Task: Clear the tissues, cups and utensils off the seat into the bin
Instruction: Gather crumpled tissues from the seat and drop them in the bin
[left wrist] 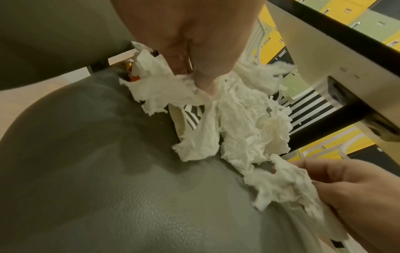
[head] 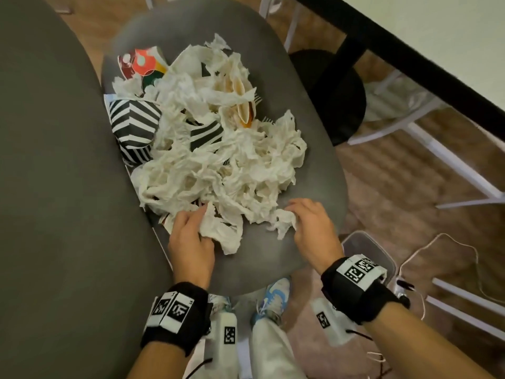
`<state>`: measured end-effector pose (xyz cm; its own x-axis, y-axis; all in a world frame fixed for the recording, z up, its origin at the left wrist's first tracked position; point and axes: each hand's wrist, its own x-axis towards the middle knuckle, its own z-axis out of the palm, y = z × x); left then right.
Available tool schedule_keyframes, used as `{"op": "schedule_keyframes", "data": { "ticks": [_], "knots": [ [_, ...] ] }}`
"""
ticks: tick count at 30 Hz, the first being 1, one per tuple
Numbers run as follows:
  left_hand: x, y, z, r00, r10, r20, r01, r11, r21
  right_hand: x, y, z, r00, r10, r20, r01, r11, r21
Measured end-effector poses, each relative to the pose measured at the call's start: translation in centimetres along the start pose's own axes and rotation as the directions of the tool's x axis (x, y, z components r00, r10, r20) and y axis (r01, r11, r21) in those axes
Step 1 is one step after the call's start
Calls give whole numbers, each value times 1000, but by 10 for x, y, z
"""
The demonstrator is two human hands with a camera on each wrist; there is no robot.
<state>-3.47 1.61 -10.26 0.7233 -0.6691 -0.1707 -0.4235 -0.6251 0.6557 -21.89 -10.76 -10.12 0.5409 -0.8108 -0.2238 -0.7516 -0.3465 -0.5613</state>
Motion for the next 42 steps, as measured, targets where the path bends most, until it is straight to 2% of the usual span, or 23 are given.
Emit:
{"op": "schedule_keyframes", "data": {
  "ticks": [4,9,11,14,16,19,22,25,29,33,37,40,42],
  "knots": [
    [-1,-3,0,997,-8,-79,8,1000,-9,2,-3,3,993,119,18,-120,986,119],
    [1,-9,-4,989,-119,-86,110,988,-110,3,-18,-1,968,248,35,-249,941,229],
    [2,-5,-5,989,-126,-78,118,988,-99,7,-21,1,951,303,56,-308,932,193],
    [4,-1,-6,980,-189,-63,183,979,-88,14,-20,7,920,369,133,-372,928,-1],
    [5,1,-6,970,-233,-71,226,970,-93,17,-20,11,911,366,190,-363,930,-54],
    [5,6,-5,972,-223,-77,215,972,-91,20,-20,19,916,339,215,-344,939,-13],
    [4,10,-6,977,-204,-62,197,975,-102,22,-20,21,928,339,154,-351,935,57],
    [2,13,-8,987,-150,-53,141,979,-147,19,-23,16,956,285,76,-292,951,107],
    [2,12,-7,990,-138,-39,124,959,-254,10,-29,9,969,246,-15,-239,953,189],
    [2,15,-9,977,-205,63,214,931,-295,3,-28,5,944,329,-15,-308,898,315],
    [1,30,-13,916,-346,206,398,850,-344,-5,-27,4,955,293,-40,-254,883,395],
    [-1,39,-13,911,-314,268,383,885,-264,-7,-23,6,964,264,-18,-242,908,341],
    [-2,41,-11,914,-295,278,362,903,-232,-7,-23,6,955,297,-2,-281,905,319]
  ]
}}
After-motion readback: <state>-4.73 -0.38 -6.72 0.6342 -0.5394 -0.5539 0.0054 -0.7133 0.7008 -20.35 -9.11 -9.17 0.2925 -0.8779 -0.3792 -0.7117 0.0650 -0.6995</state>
